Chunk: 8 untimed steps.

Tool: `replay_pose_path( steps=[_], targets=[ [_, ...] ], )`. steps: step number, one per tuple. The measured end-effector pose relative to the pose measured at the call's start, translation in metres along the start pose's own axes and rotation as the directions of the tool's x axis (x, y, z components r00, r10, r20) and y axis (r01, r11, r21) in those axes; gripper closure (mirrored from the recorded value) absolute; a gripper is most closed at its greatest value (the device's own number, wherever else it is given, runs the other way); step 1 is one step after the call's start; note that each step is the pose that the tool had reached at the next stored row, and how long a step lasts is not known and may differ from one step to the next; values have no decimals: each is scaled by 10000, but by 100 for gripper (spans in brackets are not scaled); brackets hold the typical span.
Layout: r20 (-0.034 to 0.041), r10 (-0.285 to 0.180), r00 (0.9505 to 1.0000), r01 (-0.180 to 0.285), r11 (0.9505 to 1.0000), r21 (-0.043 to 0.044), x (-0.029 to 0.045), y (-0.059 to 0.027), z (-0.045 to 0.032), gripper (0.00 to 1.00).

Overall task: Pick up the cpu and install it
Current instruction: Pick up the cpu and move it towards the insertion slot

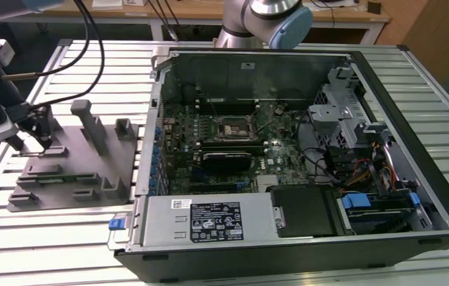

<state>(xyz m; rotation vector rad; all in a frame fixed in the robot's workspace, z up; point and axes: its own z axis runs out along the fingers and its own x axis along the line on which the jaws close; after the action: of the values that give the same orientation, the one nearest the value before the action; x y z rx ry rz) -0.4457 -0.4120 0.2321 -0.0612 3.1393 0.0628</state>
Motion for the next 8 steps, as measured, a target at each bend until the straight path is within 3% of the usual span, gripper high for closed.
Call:
replay_pose_path(
  steps=[8],
  targets=[
    [2,0,10000,0,10000,-1,0,2,-52,47]
  ],
)
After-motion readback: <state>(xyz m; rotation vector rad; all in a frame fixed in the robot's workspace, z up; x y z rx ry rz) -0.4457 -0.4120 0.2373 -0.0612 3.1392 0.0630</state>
